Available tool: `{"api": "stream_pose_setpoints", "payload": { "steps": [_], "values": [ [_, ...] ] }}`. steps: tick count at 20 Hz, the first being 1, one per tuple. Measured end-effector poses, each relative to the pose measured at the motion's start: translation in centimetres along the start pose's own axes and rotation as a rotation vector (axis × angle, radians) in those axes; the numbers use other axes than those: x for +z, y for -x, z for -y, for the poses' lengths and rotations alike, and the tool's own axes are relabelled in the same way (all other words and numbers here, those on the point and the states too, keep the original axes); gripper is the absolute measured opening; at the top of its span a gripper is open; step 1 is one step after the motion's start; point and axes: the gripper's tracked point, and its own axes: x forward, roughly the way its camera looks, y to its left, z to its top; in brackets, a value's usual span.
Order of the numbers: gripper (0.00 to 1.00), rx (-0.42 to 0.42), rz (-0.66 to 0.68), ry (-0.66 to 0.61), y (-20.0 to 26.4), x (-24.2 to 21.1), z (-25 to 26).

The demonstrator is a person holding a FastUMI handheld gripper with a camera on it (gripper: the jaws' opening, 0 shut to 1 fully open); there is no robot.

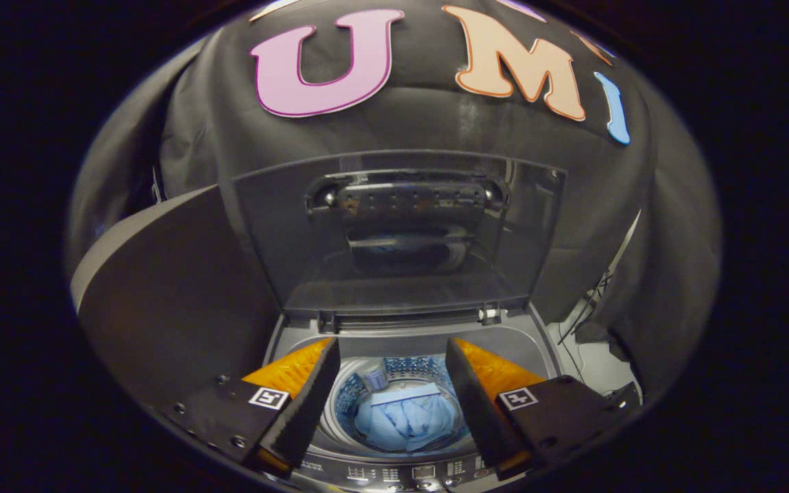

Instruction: Put the clothes into the washing machine and then close the washing machine lid.

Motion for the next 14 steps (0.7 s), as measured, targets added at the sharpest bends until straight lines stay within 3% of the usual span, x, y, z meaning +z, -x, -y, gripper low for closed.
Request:
{"api": "stream_pose_setpoints", "payload": {
  "steps": [5, 10, 14],
  "values": [
    [0.97, 0.024, 0.071, 0.114, 4.3, 4.0, -1.8],
    [0.97, -0.012, 0.214, 0.058, 8.9, 10.0, -1.3],
    [0.98, -0.068, 0.348, 0.078, 9.4, 16.5, 1.6]
  ]
}}
